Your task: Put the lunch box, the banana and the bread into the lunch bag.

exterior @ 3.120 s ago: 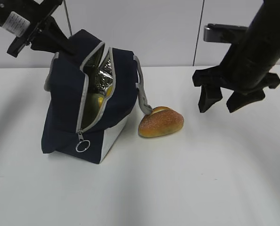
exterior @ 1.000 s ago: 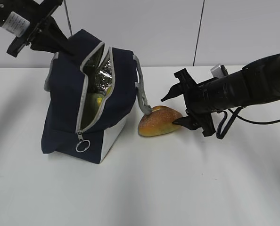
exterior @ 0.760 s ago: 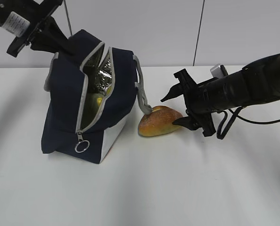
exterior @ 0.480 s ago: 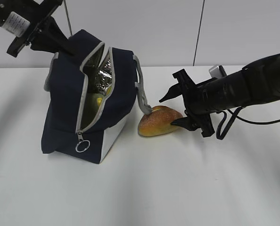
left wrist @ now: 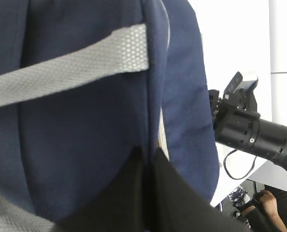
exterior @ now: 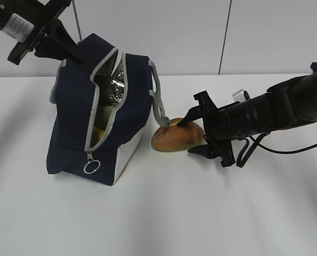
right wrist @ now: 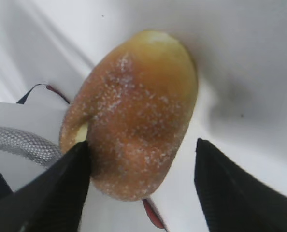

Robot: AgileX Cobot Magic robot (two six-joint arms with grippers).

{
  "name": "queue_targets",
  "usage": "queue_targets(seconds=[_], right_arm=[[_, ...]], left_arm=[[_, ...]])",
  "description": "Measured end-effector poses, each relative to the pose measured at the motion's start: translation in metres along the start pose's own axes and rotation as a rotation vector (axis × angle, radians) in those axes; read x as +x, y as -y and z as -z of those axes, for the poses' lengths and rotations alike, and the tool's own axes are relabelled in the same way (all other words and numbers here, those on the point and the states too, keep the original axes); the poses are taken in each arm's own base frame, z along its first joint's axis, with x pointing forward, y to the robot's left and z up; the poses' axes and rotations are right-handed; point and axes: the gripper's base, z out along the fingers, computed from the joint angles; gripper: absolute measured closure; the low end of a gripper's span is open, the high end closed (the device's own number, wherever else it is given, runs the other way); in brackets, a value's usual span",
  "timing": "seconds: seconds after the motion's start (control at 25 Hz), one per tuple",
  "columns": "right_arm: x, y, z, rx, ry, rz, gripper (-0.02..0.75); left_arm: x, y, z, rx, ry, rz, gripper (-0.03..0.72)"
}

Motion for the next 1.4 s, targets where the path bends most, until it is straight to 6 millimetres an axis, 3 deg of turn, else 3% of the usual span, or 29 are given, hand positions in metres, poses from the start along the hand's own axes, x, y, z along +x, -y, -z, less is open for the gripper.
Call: queue_targets(seconds=[0.32, 0.6, 0.92, 1.4], right_arm=[[-0.004, 0.001, -0.006, -0.043, 0.024, -0.036, 0.269], [-0.005, 0.000, -0.007, -0.060, 0.030, -0.007, 0.456], [-0.016, 0.002, 0.000, -0.093, 0.004, 0.046, 0.470], [-0.063, 0.014, 0.035, -0.199, 0.006, 0.119, 0.470]], left_arm=[[0.000, 0.000, 0.000, 0.000, 0.000, 0.000, 0.691], [0.000, 0.000, 0.000, 0.000, 0.000, 0.000, 0.691], [0.000, 0.000, 0.000, -0.001, 0.000, 0.000, 0.691], [0.000, 0.000, 0.000, -0.001, 0.000, 0.000, 0.691]])
